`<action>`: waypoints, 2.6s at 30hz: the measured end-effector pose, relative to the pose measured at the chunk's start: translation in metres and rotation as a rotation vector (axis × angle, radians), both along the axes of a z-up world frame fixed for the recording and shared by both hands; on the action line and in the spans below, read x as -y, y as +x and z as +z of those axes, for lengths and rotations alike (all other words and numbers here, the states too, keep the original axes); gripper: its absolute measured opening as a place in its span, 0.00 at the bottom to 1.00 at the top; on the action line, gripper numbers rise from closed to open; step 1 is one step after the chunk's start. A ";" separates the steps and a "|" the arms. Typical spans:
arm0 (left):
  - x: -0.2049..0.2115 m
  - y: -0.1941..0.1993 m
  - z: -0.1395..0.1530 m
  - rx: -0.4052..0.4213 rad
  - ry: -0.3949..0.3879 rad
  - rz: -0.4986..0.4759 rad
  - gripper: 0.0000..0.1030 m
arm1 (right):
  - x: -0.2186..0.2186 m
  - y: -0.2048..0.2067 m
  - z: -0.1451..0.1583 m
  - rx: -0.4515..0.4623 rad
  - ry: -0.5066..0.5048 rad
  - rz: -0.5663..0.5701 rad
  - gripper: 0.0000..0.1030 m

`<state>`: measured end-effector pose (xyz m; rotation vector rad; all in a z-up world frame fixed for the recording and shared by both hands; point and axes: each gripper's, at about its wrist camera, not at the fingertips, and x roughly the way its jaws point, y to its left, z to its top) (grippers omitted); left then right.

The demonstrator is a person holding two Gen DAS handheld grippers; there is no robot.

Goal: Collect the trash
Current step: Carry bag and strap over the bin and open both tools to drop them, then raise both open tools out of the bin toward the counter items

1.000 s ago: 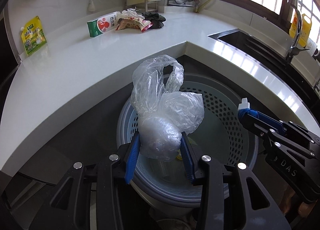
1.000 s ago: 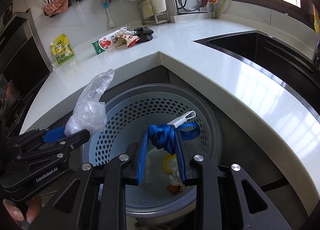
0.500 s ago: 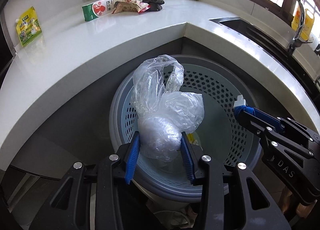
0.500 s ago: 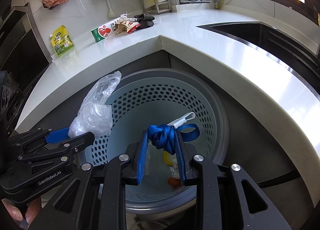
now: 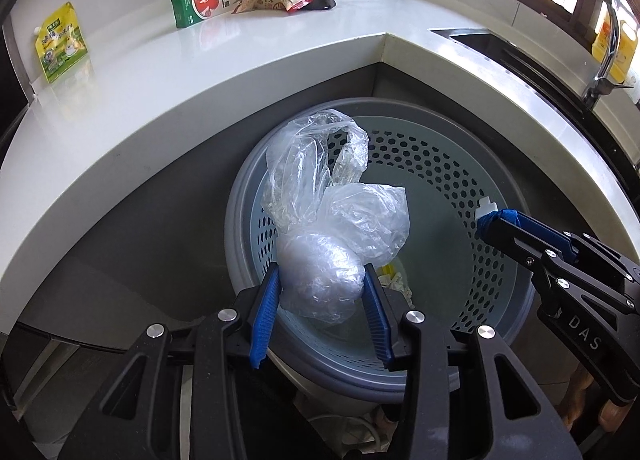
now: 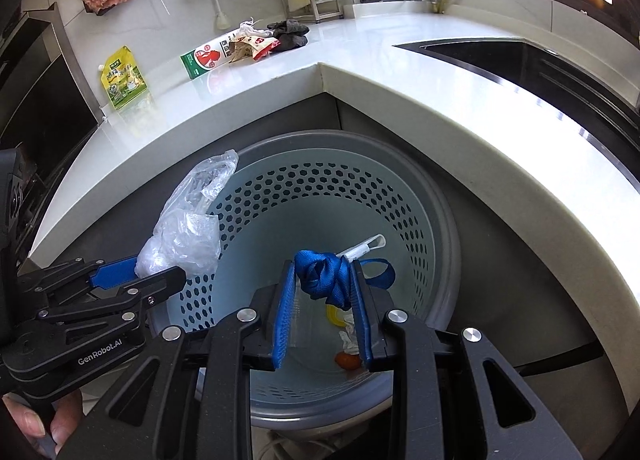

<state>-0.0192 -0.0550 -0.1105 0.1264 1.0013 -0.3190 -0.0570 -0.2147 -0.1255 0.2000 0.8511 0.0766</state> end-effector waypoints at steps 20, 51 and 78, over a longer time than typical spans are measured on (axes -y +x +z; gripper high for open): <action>-0.007 -0.001 0.005 0.017 0.002 0.018 0.67 | 0.009 -0.011 0.009 0.036 0.006 -0.033 0.65; -0.034 0.002 0.055 0.126 -0.040 0.094 0.71 | -0.010 0.005 0.059 0.047 -0.202 -0.135 0.85; -0.058 0.099 0.098 0.275 -0.031 0.221 0.79 | -0.019 0.102 0.094 0.206 -0.167 -0.037 0.85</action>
